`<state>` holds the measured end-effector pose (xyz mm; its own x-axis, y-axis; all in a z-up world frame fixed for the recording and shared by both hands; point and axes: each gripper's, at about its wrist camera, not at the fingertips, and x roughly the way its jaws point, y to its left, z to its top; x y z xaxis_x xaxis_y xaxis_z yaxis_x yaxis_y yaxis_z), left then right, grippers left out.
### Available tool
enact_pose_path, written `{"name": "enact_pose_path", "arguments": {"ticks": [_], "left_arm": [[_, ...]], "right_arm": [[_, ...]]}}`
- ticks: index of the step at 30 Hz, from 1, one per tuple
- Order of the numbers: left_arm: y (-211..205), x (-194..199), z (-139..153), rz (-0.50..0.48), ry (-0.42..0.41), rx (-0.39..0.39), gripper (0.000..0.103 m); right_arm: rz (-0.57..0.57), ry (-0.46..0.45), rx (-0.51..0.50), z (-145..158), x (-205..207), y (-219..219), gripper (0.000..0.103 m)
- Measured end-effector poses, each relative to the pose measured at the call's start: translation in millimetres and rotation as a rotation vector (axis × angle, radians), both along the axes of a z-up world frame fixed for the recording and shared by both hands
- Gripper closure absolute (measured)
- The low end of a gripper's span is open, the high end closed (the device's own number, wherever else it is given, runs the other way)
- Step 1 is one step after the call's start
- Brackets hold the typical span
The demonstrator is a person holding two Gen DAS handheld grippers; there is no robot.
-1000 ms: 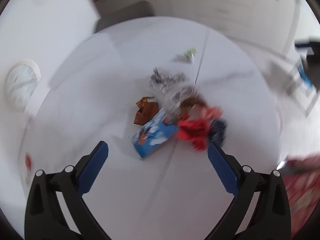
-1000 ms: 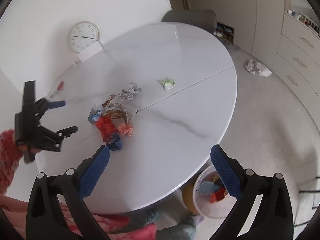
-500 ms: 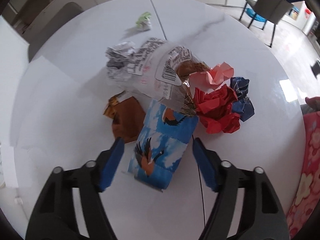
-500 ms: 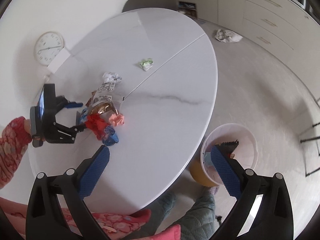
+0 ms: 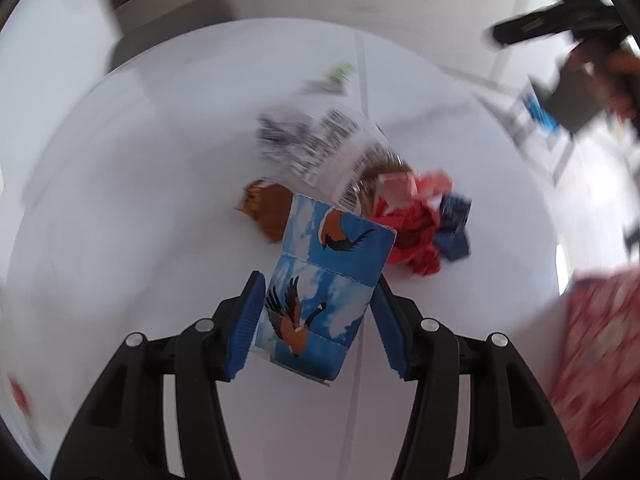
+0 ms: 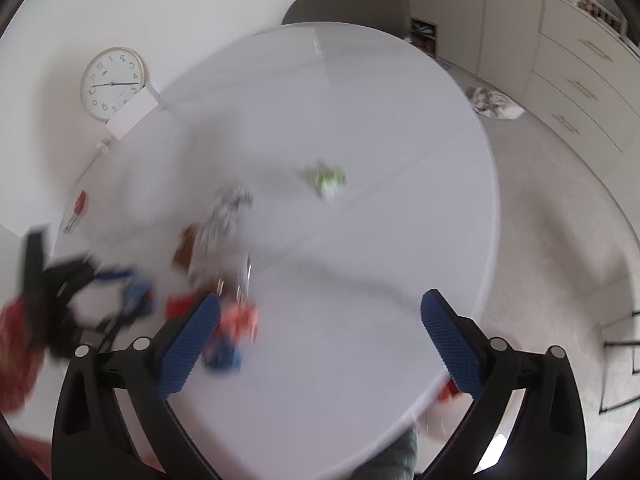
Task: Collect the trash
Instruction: 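Grasp the blue printed box with the left tool while the right tool grasps the green paper, then carry the box and green paper to the bin and release the green paper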
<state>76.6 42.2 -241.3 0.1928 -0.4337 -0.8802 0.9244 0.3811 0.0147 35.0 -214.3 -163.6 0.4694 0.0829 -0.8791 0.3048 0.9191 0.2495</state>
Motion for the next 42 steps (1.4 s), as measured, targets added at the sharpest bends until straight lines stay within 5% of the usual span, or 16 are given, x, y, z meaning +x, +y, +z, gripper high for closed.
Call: {"name": "enact_pose_path", "arguments": {"ticks": [6,12,14,15,21,27,34,42], "left_arm": [[31.0,-12.7,16.6,0.301,0.022,-0.060,0.050],[57.1,-9.0,21.5,0.605,0.101,-0.080,0.050],[63.0,-5.8,24.5,0.666,0.118,-0.093,0.050],[65.9,-5.8,26.7,0.681,0.114,-0.096,0.050],[64.7,0.7,44.3,0.698,0.049,-0.102,0.050],[45.9,-11.2,64.3,0.663,0.011,-0.143,0.050],[9.1,-55.6,83.8,0.567,0.011,-0.219,0.050],[-59.6,-105.9,91.5,0.456,0.080,-0.235,0.050]], "right_arm": [[-0.034,0.064,0.003,-57.0,95.9,-19.9,0.024],[-0.017,0.181,-0.122,-93.3,137.9,-6.1,0.039],[-0.018,0.204,-0.146,-99.3,143.5,-3.0,0.049],[-0.022,0.212,-0.151,-101.1,144.9,-2.9,0.063],[-0.065,0.174,-0.153,-87.0,138.8,-9.3,0.071],[-0.105,0.055,-0.104,-35.8,79.6,-19.5,0.071],[-0.139,-0.050,-0.096,28.0,-51.7,-31.0,0.070],[-0.296,0.027,-0.101,2.0,-200.3,-84.0,0.069]]}}
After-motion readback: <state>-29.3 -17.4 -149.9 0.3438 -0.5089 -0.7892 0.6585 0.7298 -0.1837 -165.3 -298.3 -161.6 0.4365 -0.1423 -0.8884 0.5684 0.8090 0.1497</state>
